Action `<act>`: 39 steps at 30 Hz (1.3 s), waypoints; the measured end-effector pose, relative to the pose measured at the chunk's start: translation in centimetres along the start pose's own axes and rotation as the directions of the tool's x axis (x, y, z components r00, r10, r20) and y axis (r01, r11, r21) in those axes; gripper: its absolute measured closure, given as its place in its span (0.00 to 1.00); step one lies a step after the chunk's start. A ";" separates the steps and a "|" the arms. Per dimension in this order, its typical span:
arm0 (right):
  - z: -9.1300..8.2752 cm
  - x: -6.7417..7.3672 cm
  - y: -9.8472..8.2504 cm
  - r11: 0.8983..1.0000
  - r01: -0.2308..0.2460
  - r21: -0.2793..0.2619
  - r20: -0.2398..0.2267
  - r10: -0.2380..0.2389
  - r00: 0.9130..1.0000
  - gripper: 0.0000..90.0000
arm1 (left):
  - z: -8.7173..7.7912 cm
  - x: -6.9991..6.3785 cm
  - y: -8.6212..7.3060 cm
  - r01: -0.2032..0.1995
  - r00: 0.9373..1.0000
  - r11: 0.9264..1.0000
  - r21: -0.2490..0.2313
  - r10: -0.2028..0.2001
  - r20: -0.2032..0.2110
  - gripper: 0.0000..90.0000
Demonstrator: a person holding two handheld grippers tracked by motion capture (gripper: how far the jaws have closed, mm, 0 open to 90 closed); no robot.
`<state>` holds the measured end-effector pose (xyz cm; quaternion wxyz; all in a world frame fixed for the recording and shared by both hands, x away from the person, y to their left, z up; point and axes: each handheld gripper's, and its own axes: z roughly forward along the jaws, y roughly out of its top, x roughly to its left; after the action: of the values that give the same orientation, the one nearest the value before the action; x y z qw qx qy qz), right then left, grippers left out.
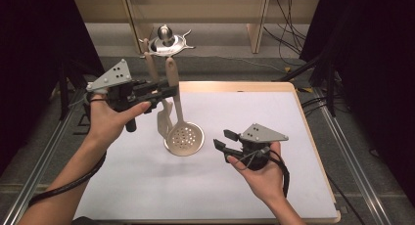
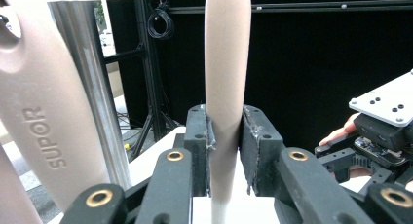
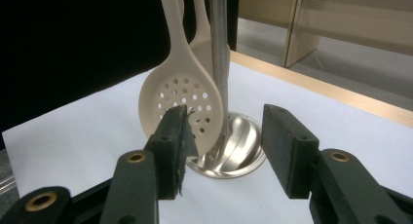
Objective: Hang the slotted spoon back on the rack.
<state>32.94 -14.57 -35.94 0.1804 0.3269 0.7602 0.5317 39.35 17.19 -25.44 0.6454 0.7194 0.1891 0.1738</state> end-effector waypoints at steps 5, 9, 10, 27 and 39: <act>0.1 -0.1 0.0 1.000 0.017 -0.009 -0.009 -0.017 1.000 0.60 | 0.1 0.2 0.1 0.000 1.000 1.000 0.003 0.000 -0.004 0.82; -0.2 0.1 0.1 1.000 -0.011 0.005 0.002 0.011 1.000 0.60 | 0.1 0.3 0.1 0.001 1.000 1.000 0.004 -0.001 -0.005 0.82; -0.1 0.0 0.0 1.000 -0.005 -0.006 0.001 0.005 1.000 0.60 | 0.1 0.3 0.1 0.001 1.000 1.000 0.005 -0.001 -0.005 0.82; -0.2 -0.1 0.0 1.000 -0.002 0.002 0.008 0.002 1.000 0.60 | 0.3 0.9 0.1 0.005 1.000 1.000 0.011 -0.005 -0.011 0.82; 0.0 -0.3 0.0 1.000 0.024 -0.010 0.007 -0.024 1.000 0.60 | 0.4 1.4 0.1 0.015 1.000 1.000 0.015 -0.014 -0.021 0.82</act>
<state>33.11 -14.76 -35.96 0.1911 0.3185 0.7608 0.5322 40.73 17.52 -25.41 0.6390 0.7212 0.2025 0.1751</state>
